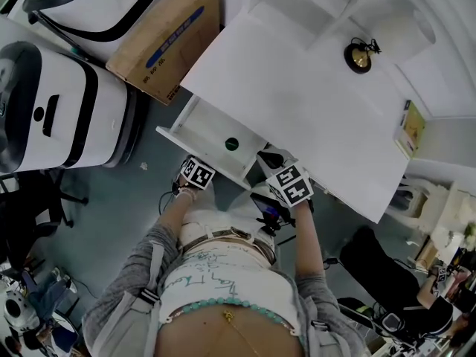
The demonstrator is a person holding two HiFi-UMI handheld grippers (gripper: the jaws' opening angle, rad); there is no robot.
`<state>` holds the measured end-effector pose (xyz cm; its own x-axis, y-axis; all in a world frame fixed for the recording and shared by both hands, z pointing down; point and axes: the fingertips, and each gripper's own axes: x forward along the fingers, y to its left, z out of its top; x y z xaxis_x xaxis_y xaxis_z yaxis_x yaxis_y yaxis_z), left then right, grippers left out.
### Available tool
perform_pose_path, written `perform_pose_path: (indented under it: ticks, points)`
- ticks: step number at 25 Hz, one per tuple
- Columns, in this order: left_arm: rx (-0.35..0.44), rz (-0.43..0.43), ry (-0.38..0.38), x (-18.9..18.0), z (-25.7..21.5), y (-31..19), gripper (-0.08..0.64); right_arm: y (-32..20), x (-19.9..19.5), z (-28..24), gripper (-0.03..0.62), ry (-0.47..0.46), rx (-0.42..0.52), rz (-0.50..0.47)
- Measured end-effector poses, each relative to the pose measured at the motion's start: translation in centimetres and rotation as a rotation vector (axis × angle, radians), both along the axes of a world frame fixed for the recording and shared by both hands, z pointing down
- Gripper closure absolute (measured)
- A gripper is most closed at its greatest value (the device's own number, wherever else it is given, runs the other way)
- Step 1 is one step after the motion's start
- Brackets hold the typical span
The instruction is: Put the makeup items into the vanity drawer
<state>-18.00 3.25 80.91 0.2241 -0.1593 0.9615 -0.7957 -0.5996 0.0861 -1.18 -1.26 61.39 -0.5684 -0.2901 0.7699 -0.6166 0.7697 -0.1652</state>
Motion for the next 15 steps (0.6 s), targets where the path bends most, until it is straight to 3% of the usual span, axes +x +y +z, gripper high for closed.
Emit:
perform_pose_path:
  ticks: [15]
  points:
    - [-0.001, 0.011, -0.001, 0.6, 0.1, -0.8, 0.465, 0.8, 2.2, -0.6, 0.563, 0.001, 0.008, 0.075]
